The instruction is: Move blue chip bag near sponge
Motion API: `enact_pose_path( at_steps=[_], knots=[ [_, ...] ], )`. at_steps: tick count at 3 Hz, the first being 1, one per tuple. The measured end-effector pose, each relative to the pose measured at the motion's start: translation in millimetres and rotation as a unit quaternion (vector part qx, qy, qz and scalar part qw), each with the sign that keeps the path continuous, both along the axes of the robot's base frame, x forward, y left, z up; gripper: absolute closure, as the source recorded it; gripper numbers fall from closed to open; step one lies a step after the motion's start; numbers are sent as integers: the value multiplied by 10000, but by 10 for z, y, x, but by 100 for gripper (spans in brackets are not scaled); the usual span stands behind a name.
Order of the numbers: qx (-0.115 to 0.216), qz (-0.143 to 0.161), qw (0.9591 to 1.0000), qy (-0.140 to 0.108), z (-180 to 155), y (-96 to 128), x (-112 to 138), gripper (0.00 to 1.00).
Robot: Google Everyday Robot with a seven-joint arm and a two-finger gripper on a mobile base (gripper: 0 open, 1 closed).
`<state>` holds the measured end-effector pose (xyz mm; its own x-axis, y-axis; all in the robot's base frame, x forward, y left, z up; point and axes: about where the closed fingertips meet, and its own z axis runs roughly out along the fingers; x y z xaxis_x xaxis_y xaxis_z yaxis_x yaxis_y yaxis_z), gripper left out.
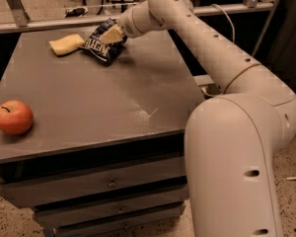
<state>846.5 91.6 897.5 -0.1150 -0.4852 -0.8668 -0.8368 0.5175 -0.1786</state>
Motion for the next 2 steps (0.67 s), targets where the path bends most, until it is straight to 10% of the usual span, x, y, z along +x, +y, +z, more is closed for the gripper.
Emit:
enact_pose_path(
  at_steps=[2],
  knots=[
    [47,33,9991,-429,494,-432,-286,0]
  ],
)
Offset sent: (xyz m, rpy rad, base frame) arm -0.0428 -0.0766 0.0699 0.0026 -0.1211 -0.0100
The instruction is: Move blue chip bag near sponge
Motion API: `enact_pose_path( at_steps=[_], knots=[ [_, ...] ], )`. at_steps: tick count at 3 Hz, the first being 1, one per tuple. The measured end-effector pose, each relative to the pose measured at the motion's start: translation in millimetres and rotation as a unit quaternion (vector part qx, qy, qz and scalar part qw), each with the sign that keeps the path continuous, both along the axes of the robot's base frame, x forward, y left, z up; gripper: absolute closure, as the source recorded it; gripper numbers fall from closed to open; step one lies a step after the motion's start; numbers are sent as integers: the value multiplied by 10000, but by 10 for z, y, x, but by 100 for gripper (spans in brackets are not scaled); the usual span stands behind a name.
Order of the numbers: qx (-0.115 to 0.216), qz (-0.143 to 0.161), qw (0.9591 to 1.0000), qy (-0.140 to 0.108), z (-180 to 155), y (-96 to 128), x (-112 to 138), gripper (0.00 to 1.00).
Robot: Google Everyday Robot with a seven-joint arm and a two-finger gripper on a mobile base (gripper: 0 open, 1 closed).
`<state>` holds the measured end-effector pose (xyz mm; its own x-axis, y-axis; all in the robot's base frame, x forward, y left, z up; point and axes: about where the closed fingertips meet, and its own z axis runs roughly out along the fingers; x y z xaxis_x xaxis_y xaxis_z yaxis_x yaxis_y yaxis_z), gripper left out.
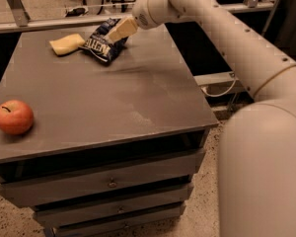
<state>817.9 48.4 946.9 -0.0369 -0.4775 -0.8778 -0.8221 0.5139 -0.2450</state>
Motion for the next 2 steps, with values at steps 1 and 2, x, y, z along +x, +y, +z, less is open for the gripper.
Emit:
enact_pose_path(
  at_steps=[1,2],
  knots=[
    [-7,-65,9999,-132,143,-569,-458,0],
    [-32,-164,9998,-81,73,-737,-475,0]
  ],
)
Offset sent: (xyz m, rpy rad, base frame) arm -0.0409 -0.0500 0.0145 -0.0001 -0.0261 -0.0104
